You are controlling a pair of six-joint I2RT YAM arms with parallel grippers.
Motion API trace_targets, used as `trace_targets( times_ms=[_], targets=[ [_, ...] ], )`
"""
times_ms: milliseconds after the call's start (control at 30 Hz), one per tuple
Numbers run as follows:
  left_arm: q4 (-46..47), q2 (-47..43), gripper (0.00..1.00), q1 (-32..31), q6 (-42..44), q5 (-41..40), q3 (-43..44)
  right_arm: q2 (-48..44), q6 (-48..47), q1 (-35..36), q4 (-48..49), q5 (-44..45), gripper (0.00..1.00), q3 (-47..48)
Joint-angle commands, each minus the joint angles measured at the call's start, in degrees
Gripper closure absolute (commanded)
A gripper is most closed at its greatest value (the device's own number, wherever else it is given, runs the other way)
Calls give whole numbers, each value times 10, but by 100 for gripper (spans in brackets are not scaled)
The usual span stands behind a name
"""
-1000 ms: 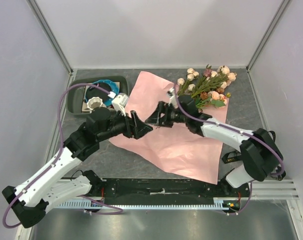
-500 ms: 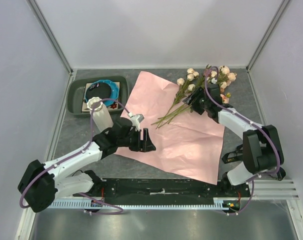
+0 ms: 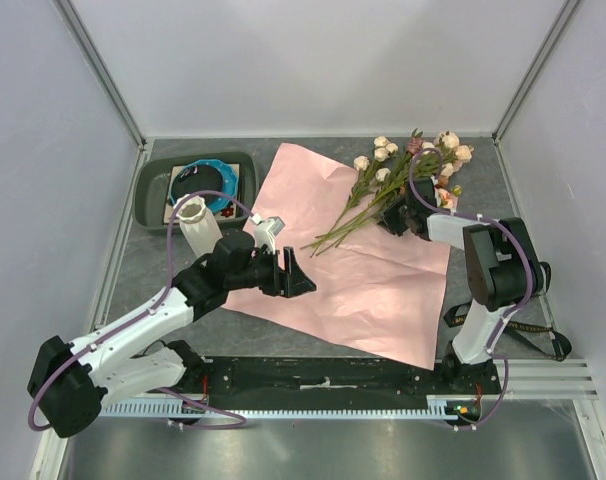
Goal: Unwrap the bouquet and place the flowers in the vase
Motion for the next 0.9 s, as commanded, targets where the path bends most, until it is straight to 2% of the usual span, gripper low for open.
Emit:
trace_targets(
  times_ms=[0, 67, 133, 200, 267, 300, 467, 567, 733, 867],
  targets=[
    [10, -12, 25, 1, -8, 14, 17, -5, 27, 2, 35, -6, 68, 13],
    [9, -17, 25, 1, -10, 14, 17, -22, 21, 1, 29, 4, 66, 7],
    [10, -19, 25, 2, -9, 15, 17, -42, 11, 1, 25, 6, 58, -1],
    [10, -20, 25, 2, -9, 13, 18, -52, 7, 2, 25, 12, 57, -10],
    [10, -17, 25, 2, -8, 14, 20, -57, 7, 1, 23, 11, 65, -15],
    [10, -16, 25, 1, -8, 15, 23, -61, 7, 1, 22, 11, 72, -18],
    [9, -19, 25, 1, -8, 19, 28, -66, 4, -1, 19, 13, 84, -22],
    [7, -23, 25, 2, -10, 17, 30, -64, 2, -7, 19, 4, 98, -23],
    [-6, -33, 25, 1, -10, 16, 36, -110, -8, -11, 18, 17, 100, -45],
    [-19, -39, 25, 2, -7, 17, 54, -194, -26, -16, 18, 42, 100, -92]
  ],
)
